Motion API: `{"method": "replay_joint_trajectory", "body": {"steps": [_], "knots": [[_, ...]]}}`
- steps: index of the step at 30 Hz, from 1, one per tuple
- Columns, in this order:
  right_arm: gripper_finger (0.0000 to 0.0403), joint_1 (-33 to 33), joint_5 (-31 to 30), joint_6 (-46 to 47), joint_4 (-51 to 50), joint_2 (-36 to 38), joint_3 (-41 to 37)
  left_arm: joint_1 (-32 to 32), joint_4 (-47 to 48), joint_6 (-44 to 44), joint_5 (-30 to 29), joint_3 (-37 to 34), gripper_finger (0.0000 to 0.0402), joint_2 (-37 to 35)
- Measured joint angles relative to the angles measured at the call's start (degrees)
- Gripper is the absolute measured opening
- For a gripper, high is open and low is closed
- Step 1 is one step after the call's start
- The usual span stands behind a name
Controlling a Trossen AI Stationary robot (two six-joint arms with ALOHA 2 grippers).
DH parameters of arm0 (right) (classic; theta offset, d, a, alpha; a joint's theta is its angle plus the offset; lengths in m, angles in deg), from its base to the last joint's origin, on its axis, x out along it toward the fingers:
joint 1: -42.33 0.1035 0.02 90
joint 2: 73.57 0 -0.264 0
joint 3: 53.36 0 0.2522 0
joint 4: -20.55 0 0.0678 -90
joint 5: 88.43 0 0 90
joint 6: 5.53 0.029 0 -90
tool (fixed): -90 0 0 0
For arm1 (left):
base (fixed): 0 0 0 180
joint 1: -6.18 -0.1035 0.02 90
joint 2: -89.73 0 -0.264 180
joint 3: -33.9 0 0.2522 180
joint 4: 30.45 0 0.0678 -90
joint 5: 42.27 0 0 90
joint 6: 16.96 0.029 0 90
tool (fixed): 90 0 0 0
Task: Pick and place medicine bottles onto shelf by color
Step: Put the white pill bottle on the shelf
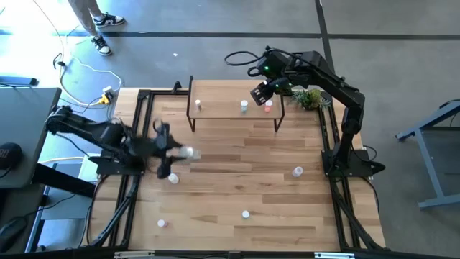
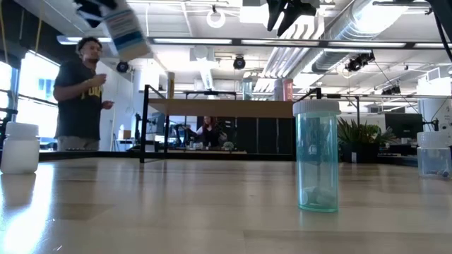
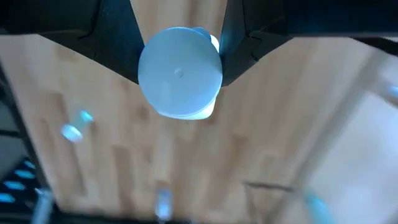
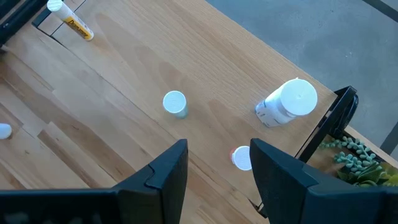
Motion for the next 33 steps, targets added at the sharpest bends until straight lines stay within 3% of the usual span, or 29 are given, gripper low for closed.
{"method": "replay_joint_trajectory", "body": {"steps": [14,23,29,33], "knots": [[0.0165,-0.01,-0.01,-0.44,0.03,0.00,0.00,-30.19,2.69,30.63,2.06,20.08,0.0167,4.28],[0.0165,-0.14,-0.02,-2.46,1.08,0.00,0.00,-46.93,2.71,46.23,12.05,30.53,0.0167,15.38],[0.0165,-0.14,0.00,-2.72,0.81,0.00,0.00,-55.04,7.06,46.85,22.76,39.54,0.0162,25.17],[0.0165,-0.12,0.00,-2.52,0.17,0.00,0.00,-57.67,12.13,49.05,26.81,44.67,0.0161,31.29]]}}
